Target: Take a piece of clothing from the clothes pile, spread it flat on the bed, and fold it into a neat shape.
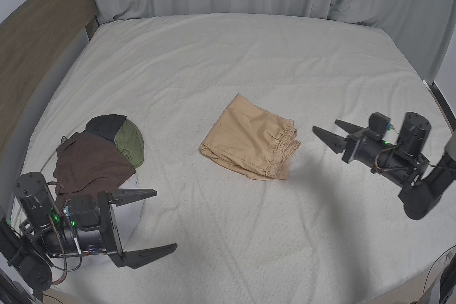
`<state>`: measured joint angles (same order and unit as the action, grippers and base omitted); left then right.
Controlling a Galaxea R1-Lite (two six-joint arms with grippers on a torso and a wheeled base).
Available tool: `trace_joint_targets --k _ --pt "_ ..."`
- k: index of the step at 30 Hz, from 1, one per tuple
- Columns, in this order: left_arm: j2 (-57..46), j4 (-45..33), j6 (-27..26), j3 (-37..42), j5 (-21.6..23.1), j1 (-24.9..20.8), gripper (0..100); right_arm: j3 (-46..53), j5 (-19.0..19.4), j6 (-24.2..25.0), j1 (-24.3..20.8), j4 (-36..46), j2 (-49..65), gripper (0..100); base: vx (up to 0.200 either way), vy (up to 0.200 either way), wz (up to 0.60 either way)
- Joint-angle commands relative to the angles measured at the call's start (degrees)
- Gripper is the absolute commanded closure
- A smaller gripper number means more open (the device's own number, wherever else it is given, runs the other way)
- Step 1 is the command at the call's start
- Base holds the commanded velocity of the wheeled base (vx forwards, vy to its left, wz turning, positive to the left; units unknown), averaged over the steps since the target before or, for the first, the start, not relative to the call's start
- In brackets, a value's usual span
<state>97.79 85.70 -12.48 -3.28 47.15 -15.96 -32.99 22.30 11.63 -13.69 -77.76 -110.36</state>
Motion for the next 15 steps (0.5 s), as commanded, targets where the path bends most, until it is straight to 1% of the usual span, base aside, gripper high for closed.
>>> trace_joint_targets --k 1,2,3,4,5,6,7,8,9,10,11,12,13,15 --pt "-17.7 -6.1 -0.3 3.3 -1.1 -3.7 0 18.2 -2.0 -5.0 5.9 -9.3 22.2 0 0.000 0.000 0.00" --pt "-17.7 -6.1 -0.3 3.3 -1.1 -3.7 0 18.2 -2.0 -5.0 5.9 -9.3 22.2 0 0.000 0.000 0.00" --pt "-23.2 -10.4 -0.5 3.3 -2.0 -2.2 0 21.1 -0.9 -8.6 8.4 -9.4 26.2 0 0.000 0.000 0.00" --pt "-25.4 -12.7 -0.5 3.3 -2.2 -1.9 0 22.1 0.1 -9.3 9.4 -9.3 27.7 0 0.000 0.000 0.00" --pt "-29.8 -17.0 -0.6 3.3 -2.8 -1.7 0 23.7 2.3 -9.3 10.9 -9.1 30.8 0 0.000 0.000 0.00" --pt "-32.0 -19.0 -0.6 3.3 -3.1 -1.7 0 24.5 3.3 -9.3 11.5 -9.0 32.4 0 0.000 0.000 0.00" --pt "-36.9 -23.9 -0.2 3.3 -4.2 -1.7 0 26.4 4.5 -9.3 12.5 -8.9 35.8 0 0.000 0.000 0.00" --pt "-37.9 -24.9 -0.1 3.3 -4.5 -1.7 0 26.8 4.7 -9.3 12.6 -8.9 36.5 0 0.000 0.000 0.00" --pt "-43.6 -30.6 -0.1 3.3 -6.8 -1.6 0 29.0 5.1 -9.4 13.9 -8.8 40.0 0 0.000 0.000 0.00" --pt "-44.4 -31.6 -0.1 3.3 -7.3 -1.6 0 29.6 5.2 -9.5 14.1 -8.9 40.5 0 0.000 0.000 0.00" --pt "-50.3 -37.4 0.1 3.3 -10.0 -1.5 0 32.0 5.4 -9.8 15.6 -8.9 43.7 0 0.000 0.000 0.00" --pt "-51.7 -38.7 0.2 3.3 -10.6 -1.5 0 32.5 5.6 -9.8 15.9 -8.9 44.7 0 0.000 0.000 0.00" --pt "-57.3 -43.1 1.4 3.1 -12.4 -1.4 0 33.0 6.7 -9.4 16.2 -8.1 48.4 0 0.000 0.000 0.00" --pt "-63.2 -46.9 3.8 2.9 -14.0 -1.4 0 33.0 8.3 -8.8 16.4 -5.8 52.8 0 0.000 0.000 0.00"
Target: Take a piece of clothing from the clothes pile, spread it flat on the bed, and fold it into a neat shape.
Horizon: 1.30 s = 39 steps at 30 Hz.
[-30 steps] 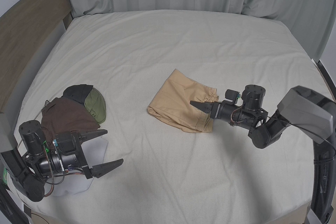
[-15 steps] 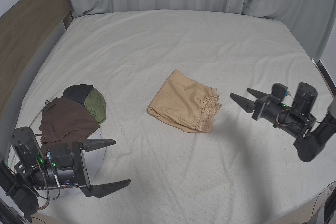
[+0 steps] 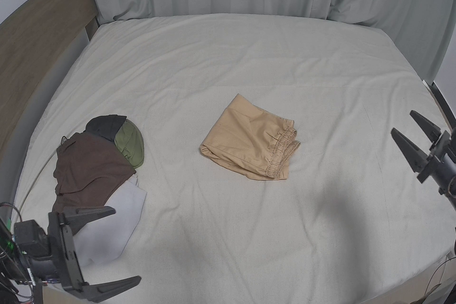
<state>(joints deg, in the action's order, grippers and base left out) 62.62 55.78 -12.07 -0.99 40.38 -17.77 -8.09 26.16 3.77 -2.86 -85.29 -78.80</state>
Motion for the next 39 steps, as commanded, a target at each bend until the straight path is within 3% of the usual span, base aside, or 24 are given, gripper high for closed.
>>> trace_joint_targets --k 1,3,6,11,14,19,23,24,26,27,30,32,33,36,39 --pt "-29.2 -17.8 4.1 0.5 -7.7 0.5 0 8.1 4.6 -0.7 5.6 2.5 22.4 0 0.000 0.000 0.00" --pt "-35.0 -22.0 6.3 0.3 -10.1 0.5 0 8.1 5.3 1.0 5.4 8.9 29.9 0 0.000 0.000 0.00" --pt "-42.2 -29.0 7.5 0.5 -13.0 0.4 0 8.1 7.1 1.5 4.7 24.7 43.1 0 0.000 0.000 0.00" --pt "-51.0 -39.3 7.8 1.0 -13.0 3.0 0 7.3 10.4 2.6 2.8 55.6 69.0 0 0.000 0.000 0.00" --pt "-53.3 -42.7 7.7 1.0 -12.7 4.5 0 4.8 10.7 2.3 1.7 68.4 77.8 0 0.000 0.000 0.00" --pt "-56.1 -43.9 8.3 1.0 -12.5 6.9 0 6.4 12.6 2.6 2.2 69.9 78.8 0 0.000 0.000 0.00" --pt "-57.3 -47.6 8.0 1.0 -12.8 8.2 0 8.1 11.8 -0.2 2.2 74.7 78.8 0 0.000 0.000 0.00" --pt "-57.3 -48.4 8.0 1.0 -13.2 8.3 0 8.1 8.2 -3.2 2.2 79.5 78.8 0 0.000 0.000 0.00" --pt "-57.3 -48.8 8.0 1.0 -14.3 8.7 0 8.1 -1.0 -6.8 2.2 81.2 78.8 0 0.000 0.000 0.00" --pt "-57.3 -48.8 8.0 1.0 -14.4 8.7 0 8.1 -1.8 -6.9 2.2 81.2 78.8 0 0.000 0.000 0.00" --pt "-57.3 -51.3 8.4 1.0 -18.6 10.9 0 8.1 -21.7 -8.1 2.2 81.2 78.8 0 0.000 0.000 0.00" --pt "-57.3 -51.3 8.6 1.0 -19.6 11.9 0 8.1 -29.3 -7.5 2.3 81.9 78.8 0 0.000 0.000 0.00" --pt "-57.4 -51.3 8.7 1.0 -20.0 12.5 0 8.1 -31.0 -7.3 2.4 81.9 78.8 0 0.000 0.000 0.00" --pt "-58.3 -51.5 9.3 1.0 -20.4 15.8 0 8.1 -31.3 -7.1 2.2 81.9 78.8 0 0.000 0.000 0.00" --pt "-62.6 -51.7 10.1 1.0 -19.9 18.2 0 8.1 -26.4 -7.3 2.1 82.3 78.8 0 0.000 0.000 0.00"
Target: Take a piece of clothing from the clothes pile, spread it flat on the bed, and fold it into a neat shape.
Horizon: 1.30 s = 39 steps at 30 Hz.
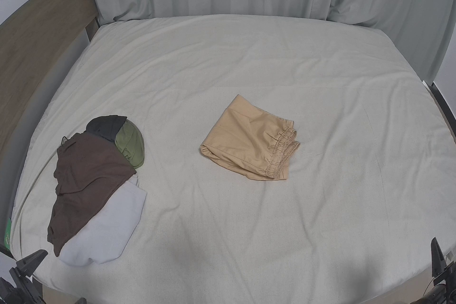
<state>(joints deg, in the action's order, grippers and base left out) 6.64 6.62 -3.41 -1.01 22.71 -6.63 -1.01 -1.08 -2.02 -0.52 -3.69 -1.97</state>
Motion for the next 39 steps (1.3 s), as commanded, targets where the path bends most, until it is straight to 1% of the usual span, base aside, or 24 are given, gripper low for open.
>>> trace_joint_targets --k 1,2,4,6,8,10,12,13,14,15,16,21,27,28,30,39 --pt "-6.6 -2.5 1.3 1.0 -2.7 6.9 0 1.0 4.2 -1.7 -0.3 1.4 2.0 0 0.000 0.000 0.00" --pt "-6.6 -2.5 1.6 1.0 -3.0 6.9 0 1.0 6.0 -1.7 -0.3 1.9 2.0 0 0.000 0.000 0.00" --pt "-6.6 -2.3 1.8 1.0 -4.0 6.9 0 1.0 5.3 -1.9 -0.3 2.1 2.0 0 0.000 0.000 0.00" --pt "-6.6 -2.3 1.7 1.0 -4.7 6.9 0 1.0 5.4 -2.0 -0.2 2.1 2.0 0 0.000 0.000 0.00" --pt "-6.6 -2.3 1.3 1.0 -5.6 6.9 0 1.0 4.5 -1.5 -0.2 2.4 2.0 0 0.000 0.000 0.00" --pt "-6.6 -2.3 2.1 1.0 -7.1 6.9 0 1.0 2.7 -0.6 -0.2 2.8 2.0 0 0.000 0.000 0.00" --pt "-6.6 -2.6 2.4 1.0 -12.3 6.9 0 1.0 2.1 0.4 -0.1 3.6 2.0 0 0.000 0.000 0.00" --pt "-6.6 -3.0 1.6 0.9 -14.0 7.0 0 1.0 2.0 0.6 -0.1 3.7 2.0 0 0.000 0.000 0.00" --pt "-6.6 -4.2 0.7 0.9 -18.5 7.0 0 1.0 1.8 1.2 0.0 3.8 2.0 0 0.000 0.000 0.00" --pt "-6.6 -6.0 1.2 1.0 -21.3 7.1 0 1.0 1.6 1.5 0.0 3.8 2.0 0 0.000 0.000 0.00" --pt "-6.6 -7.1 1.7 0.9 -23.2 7.1 0 1.0 1.6 1.6 -0.1 3.8 2.0 0 0.000 0.000 0.00" --pt "-6.6 -6.7 2.5 0.9 -23.1 6.7 0 1.0 0.5 3.1 -0.1 3.7 2.0 0 0.000 0.000 0.00" --pt "-6.6 -6.7 2.5 0.9 -23.1 6.7 0 1.0 1.3 2.6 -0.2 3.6 2.0 0 0.000 0.000 0.00" --pt "-6.6 -6.7 2.5 0.9 -23.1 6.7 0 1.0 2.0 2.0 -0.2 3.6 2.0 0 0.000 0.000 0.00" --pt "-6.6 -6.7 2.6 0.9 -23.1 6.8 0 1.0 2.1 1.4 -0.1 3.6 2.0 0 0.000 0.000 0.00" --pt "-6.6 -6.7 2.8 0.9 -23.1 6.8 0 1.0 2.0 1.4 -0.1 3.7 2.0 0 0.000 0.000 0.00"
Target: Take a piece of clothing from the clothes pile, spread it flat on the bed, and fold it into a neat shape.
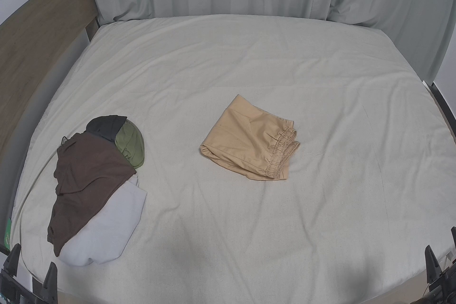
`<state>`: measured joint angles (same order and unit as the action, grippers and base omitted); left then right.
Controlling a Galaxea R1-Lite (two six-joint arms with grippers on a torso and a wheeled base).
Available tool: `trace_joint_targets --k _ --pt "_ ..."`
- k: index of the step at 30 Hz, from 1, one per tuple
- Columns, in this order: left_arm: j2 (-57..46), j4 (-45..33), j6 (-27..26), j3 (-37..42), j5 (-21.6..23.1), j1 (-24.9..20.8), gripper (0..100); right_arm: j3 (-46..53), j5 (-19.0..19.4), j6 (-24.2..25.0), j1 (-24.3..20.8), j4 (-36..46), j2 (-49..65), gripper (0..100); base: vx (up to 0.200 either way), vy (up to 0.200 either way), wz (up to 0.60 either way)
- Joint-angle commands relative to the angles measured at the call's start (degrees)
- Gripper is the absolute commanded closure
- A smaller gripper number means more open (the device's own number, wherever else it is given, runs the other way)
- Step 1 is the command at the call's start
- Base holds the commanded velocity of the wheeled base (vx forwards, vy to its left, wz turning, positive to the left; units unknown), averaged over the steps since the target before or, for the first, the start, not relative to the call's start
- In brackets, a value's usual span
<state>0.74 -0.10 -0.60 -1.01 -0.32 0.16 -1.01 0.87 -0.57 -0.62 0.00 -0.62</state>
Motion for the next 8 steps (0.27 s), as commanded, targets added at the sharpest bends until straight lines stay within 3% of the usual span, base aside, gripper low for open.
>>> trace_joint_targets --k 1,8 --pt "-0.7 0.1 0.0 0.9 0.0 0.0 0 1.0 0.0 0.0 0.0 0.0 0.6 0 0.000 0.000 0.00" --pt "-0.7 0.0 0.1 0.9 0.1 0.0 0 1.0 0.1 0.0 0.0 0.0 0.6 0 0.000 0.000 0.00"
